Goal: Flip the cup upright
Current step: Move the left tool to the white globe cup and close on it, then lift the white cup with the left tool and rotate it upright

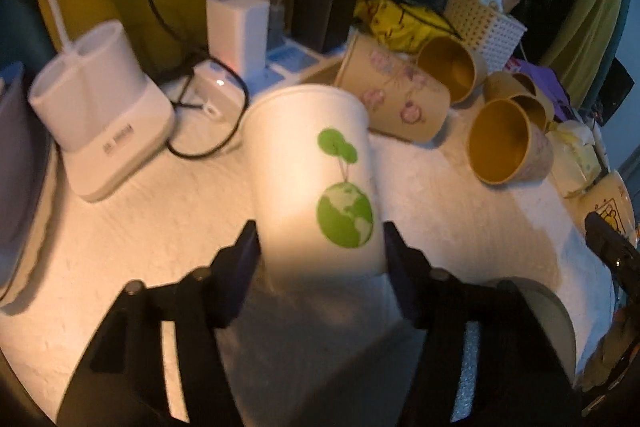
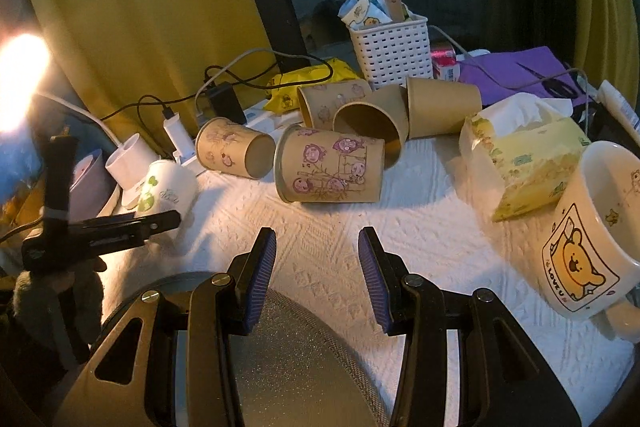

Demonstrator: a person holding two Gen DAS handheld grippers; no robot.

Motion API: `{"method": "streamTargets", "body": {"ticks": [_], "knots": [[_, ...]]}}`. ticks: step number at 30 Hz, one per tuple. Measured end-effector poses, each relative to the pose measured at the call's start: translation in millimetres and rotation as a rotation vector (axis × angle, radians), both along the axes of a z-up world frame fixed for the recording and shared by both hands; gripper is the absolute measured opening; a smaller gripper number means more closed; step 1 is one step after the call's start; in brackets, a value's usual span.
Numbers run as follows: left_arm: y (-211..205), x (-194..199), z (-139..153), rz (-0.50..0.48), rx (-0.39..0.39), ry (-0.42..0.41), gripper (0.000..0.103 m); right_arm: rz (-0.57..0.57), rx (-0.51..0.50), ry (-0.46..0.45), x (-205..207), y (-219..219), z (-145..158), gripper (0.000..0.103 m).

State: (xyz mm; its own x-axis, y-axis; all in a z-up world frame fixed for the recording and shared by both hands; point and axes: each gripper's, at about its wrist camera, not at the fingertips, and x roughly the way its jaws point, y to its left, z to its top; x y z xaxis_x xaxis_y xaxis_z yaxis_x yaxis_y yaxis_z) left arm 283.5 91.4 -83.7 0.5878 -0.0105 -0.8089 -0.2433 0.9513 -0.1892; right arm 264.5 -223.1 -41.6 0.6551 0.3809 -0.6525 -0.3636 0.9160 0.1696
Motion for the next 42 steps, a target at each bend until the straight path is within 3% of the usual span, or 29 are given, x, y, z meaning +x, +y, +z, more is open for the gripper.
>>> {"method": "streamTargets", "body": {"ticks": [10,25,29,35,36,38,42], "knots": [[-23,-34,28,-0.068,0.033,-0.111,0.059,-0.014,0.022,-0.032,-21,-3,12,0.045],[-70,-168,85,-0.182,0.042,-0.361,0.059,0.034,0.074,-0.129,-114,6,56,0.045],[-82,-203,89,-0.177,0.132,-0.434,0.059,0.048,0.098,-0.145,-144,9,66,0.045],[-96,-240,90,-0.207,0.186,-0.523,0.059,0.046,0.127,-0.15,-184,13,78,0.046],[-98,-246,90,-0.212,0.186,-0.53,0.059,0.045,0.128,-0.153,-190,13,80,0.047],[-100,-255,90,-0.227,0.171,-0.542,0.059,0.043,0.136,-0.167,-205,13,87,0.066],[-103,-270,90,-0.263,0.174,-0.591,0.059,0.047,0.174,-0.187,-229,11,97,0.069]]}}
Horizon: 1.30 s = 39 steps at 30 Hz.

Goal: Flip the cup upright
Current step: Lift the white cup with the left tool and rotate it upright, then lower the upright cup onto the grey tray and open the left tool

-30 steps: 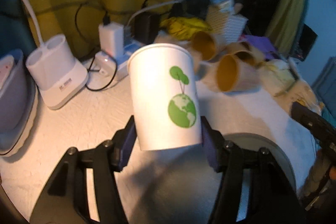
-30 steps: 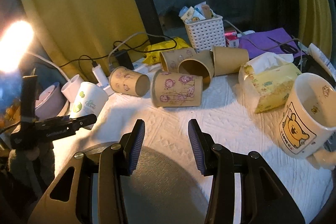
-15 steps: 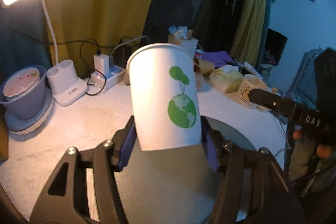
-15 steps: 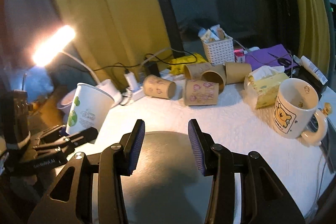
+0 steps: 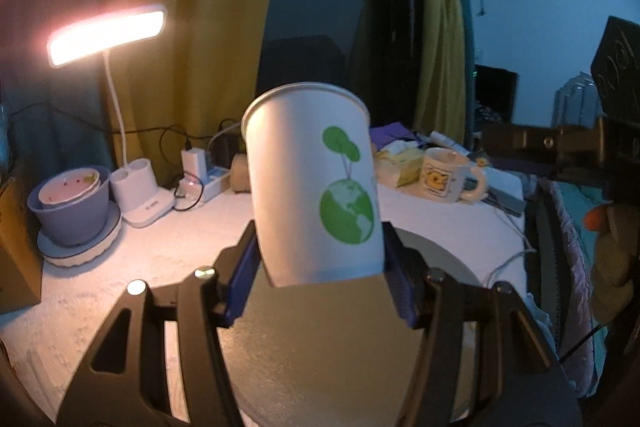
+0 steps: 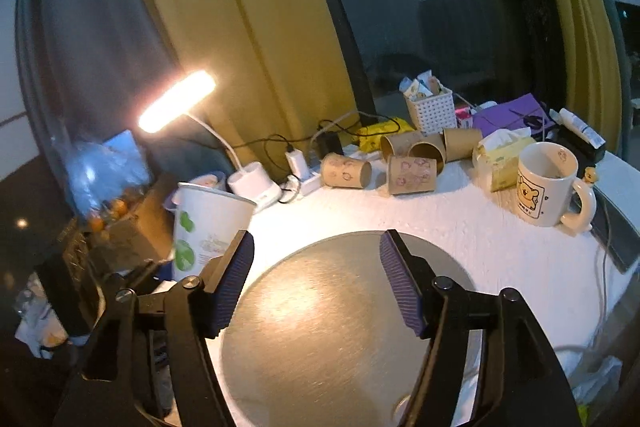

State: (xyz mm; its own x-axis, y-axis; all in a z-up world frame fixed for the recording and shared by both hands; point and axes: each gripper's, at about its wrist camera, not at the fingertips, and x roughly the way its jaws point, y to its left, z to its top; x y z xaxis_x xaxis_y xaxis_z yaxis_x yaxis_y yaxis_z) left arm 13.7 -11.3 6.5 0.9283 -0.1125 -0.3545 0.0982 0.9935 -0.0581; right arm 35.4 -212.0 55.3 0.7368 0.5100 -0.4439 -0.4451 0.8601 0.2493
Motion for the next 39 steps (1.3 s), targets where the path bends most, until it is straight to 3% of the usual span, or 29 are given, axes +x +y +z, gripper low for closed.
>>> {"method": "streamTargets", "body": {"ticks": [7,18,27,39], "knots": [[-12,-8,-9,-0.032,0.041,-0.043,0.059,0.098,0.05,0.048,-12,11,-10,0.069],[-29,-14,-18,-0.073,0.091,-0.051,0.059,0.228,0.143,0.168,12,28,-34,0.069],[-40,-22,-19,-0.119,0.114,-0.074,0.059,0.282,0.179,0.209,27,35,-31,0.069],[-31,-13,-23,-0.125,0.065,-0.022,0.061,0.325,0.192,0.273,49,39,-40,0.069]]}}
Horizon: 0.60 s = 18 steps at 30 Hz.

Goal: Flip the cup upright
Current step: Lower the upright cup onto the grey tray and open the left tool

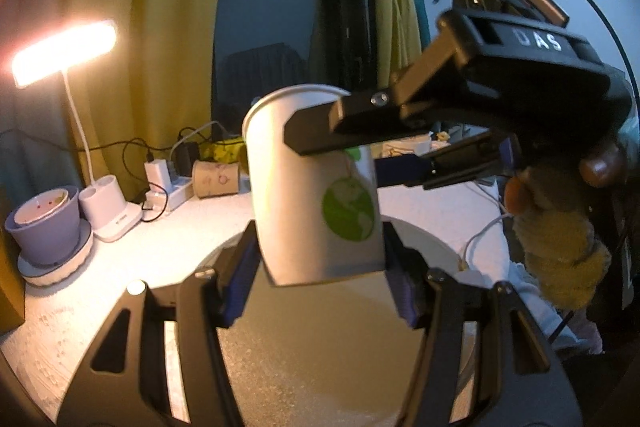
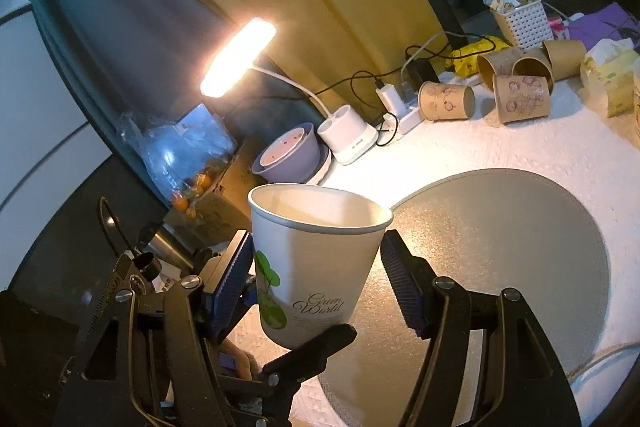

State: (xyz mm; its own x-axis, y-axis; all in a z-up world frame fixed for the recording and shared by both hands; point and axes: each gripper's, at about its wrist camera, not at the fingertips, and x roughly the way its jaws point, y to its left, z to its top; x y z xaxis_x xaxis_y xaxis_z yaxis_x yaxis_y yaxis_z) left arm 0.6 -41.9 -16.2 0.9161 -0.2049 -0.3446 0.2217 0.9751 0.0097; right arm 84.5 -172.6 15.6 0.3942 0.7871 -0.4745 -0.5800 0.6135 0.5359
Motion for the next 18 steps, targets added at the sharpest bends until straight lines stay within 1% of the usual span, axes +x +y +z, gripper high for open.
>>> {"method": "streamTargets", "body": {"ticks": [1,2,4,7,9,10,13,15,18], "knots": [[0,1,0,-0.004,-0.008,0.012,0.063,0.0,-0.004,-0.001,1,0,-1,0.069],[-1,2,-1,-0.002,-0.009,0.026,0.072,-0.011,-0.02,-0.01,1,1,0,0.069],[0,6,-4,0.004,-0.015,0.053,0.082,-0.037,-0.04,-0.023,3,0,1,0.069],[6,8,-5,0.028,-0.039,0.076,0.083,-0.11,-0.102,-0.081,6,-2,4,0.069],[13,12,-6,0.055,-0.057,0.094,0.083,-0.181,-0.177,-0.138,8,-4,3,0.069],[17,14,-7,0.071,-0.072,0.109,0.083,-0.205,-0.203,-0.152,10,-4,1,0.069],[31,20,-10,0.128,-0.122,0.151,0.083,-0.292,-0.323,-0.201,16,-4,-14,0.069],[42,23,-12,0.165,-0.161,0.17,0.083,-0.312,-0.38,-0.223,20,-1,-27,0.069],[59,25,-14,0.229,-0.22,0.192,0.083,-0.312,-0.428,-0.264,21,10,-40,0.069]]}}
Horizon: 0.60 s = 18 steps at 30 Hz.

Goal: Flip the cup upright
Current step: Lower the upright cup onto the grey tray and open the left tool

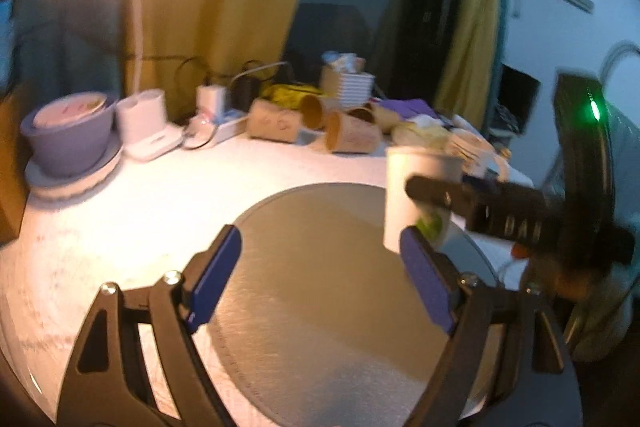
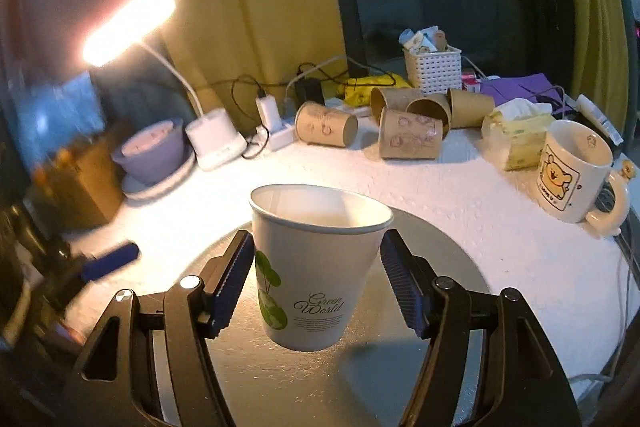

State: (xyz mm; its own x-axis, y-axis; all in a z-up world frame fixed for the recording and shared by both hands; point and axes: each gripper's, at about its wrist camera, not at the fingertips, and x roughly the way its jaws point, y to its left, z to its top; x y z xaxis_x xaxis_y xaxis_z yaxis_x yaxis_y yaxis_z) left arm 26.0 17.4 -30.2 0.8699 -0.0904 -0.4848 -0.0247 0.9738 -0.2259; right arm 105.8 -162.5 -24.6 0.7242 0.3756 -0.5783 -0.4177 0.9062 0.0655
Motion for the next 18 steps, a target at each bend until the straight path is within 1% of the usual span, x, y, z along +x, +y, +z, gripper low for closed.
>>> {"method": "streamTargets", "body": {"ticks": [2,7,10,18], "knots": [[9,1,-1,0.029,-0.025,0.008,0.083,-0.002,-0.04,-0.022,1,9,-8,0.069],[22,6,-5,0.077,-0.058,0.024,0.083,0.019,-0.089,-0.055,-4,21,-20,0.069],[23,7,-7,0.082,-0.065,0.035,0.083,0.02,-0.098,-0.065,-7,24,-23,0.069],[22,7,-7,0.082,-0.064,0.031,0.083,0.018,-0.106,-0.067,-18,17,-30,0.07]]}}
